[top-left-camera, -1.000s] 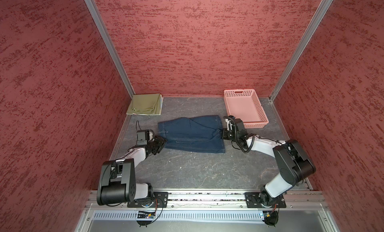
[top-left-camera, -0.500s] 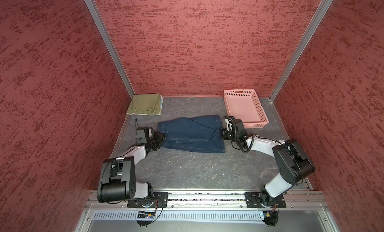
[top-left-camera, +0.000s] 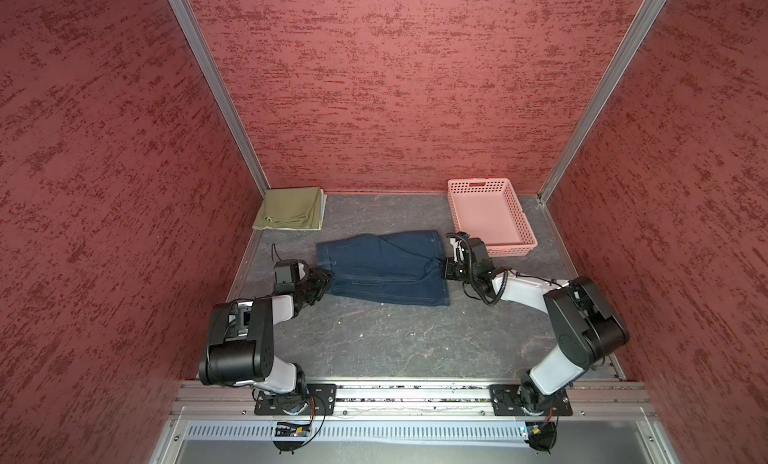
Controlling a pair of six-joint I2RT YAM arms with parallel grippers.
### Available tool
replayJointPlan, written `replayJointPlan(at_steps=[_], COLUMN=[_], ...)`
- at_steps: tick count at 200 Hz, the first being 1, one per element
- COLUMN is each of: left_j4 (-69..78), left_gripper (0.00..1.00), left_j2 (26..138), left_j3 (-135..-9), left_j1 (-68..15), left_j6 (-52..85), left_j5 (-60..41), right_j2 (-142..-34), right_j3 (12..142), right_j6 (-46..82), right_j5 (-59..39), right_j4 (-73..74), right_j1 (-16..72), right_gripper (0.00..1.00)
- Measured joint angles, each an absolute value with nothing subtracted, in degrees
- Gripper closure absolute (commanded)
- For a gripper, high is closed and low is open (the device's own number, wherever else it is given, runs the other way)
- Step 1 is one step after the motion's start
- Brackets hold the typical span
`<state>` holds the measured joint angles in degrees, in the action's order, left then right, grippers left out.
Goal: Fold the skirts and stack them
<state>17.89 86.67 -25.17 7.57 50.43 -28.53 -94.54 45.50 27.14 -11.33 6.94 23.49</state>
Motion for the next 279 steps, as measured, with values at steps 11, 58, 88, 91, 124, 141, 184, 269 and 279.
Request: replayJointPlan(at_steps=[11, 58, 88, 91, 124, 141, 184, 269, 279], left_j4=[20.8, 27.42, 27.81, 27.75, 27.64, 29.17, 36.64, 46.85, 47.27], left_gripper=[0.52, 0.52, 0.53, 0.53, 0.54, 0.55, 0.56, 0.56, 0.56], left_j2=[87.59, 88.12, 87.35, 87.35, 87.85, 89.32, 94.41, 99.07, 99.2], left_j3=[-24.67, -22.02, -21.3, -21.3, -21.45, -21.78, -22.2, -20.69, -20.6], left_j1=[7.66, 8.43, 10.11, 10.28, 11.51, 11.97, 12.6, 14.0, 14.11], left_j6=[50.94, 53.69, 55.55, 55.81, 58.17, 60.27, 67.0, 78.85, 79.77], left_j5=[-28.53, -28.38, -28.08, -28.05, -28.56, -29.63, -31.94, -35.53, -35.79], right_j2=[-94.72, -94.74, -95.09, -95.2, -96.01, -96.05, -96.05, -96.05, -96.05], right_j3=[45.5, 45.5, 45.63, 45.71, 46.35, 46.37, 46.37, 46.33, 46.33], right_j6=[27.14, 27.14, 27.16, 27.14, 27.16, 27.16, 27.18, 27.22, 27.24], right_j5=[-11.35, -11.35, -11.35, -11.38, -11.42, -11.42, -11.44, -11.62, -11.66], right_j4=[6.94, 6.94, 6.96, 6.94, 6.98, 6.98, 7.01, 7.35, 7.51], right_j1=[23.49, 23.49, 23.49, 23.49, 23.49, 23.49, 23.49, 23.49, 23.49], right_gripper=[1.0, 1.0, 1.0, 1.0, 1.0, 1.0, 1.0, 1.0, 1.0])
